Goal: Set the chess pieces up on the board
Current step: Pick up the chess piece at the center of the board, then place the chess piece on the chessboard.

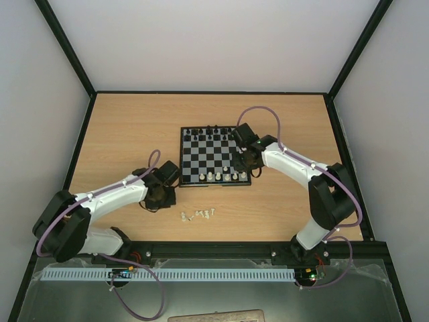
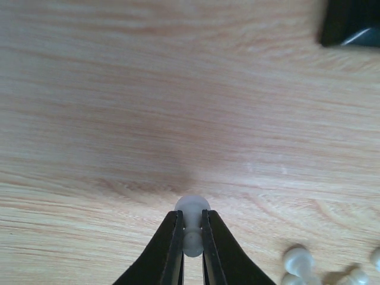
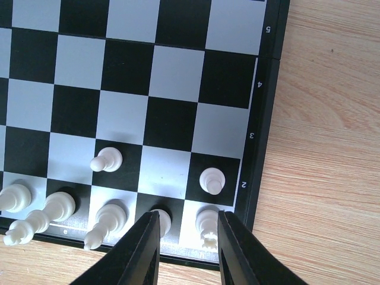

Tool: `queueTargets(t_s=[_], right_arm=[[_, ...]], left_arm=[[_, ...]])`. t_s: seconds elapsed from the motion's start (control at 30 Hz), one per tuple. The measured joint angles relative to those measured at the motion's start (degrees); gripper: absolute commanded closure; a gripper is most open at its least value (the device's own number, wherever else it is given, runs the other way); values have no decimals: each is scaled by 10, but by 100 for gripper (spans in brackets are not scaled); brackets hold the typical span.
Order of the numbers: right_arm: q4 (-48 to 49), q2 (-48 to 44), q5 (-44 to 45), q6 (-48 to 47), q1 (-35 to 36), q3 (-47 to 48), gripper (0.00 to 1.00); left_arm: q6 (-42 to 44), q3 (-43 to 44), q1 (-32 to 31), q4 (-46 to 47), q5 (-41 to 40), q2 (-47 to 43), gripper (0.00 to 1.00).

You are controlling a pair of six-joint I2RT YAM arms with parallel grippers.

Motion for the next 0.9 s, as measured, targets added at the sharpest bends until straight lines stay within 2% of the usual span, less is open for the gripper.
queueTargets(t_s=[0.2,0.33,0.5,0.7,0.9], right_arm=[[0,-3,0,0,1,0,73],[0,-10,0,0,2,0,73],[2,-12,0,0,3,-1,73],[5,-12,0,0,5,-2,73],[8,-12,0,0,5,-2,73]], left_arm=[[32,99,-2,-40,-25,29,98],[68,203,-2,-43,-29,102,98],[110,289,-2,-50,-28,207,98],[143,352,-2,-65,-25,284,98],[158,375,5,-68,-20,308,98]])
